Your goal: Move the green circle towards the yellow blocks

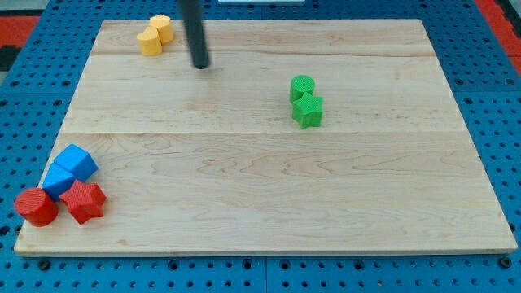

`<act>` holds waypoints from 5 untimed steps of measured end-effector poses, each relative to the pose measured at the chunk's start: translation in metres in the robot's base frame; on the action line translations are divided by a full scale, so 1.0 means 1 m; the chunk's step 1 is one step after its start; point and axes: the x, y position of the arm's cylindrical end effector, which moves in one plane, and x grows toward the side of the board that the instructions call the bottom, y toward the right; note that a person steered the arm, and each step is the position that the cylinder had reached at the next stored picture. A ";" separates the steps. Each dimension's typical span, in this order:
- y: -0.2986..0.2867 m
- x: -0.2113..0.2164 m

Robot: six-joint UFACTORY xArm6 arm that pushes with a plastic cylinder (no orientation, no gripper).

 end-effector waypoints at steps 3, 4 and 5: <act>0.196 0.096; 0.174 0.105; 0.129 0.105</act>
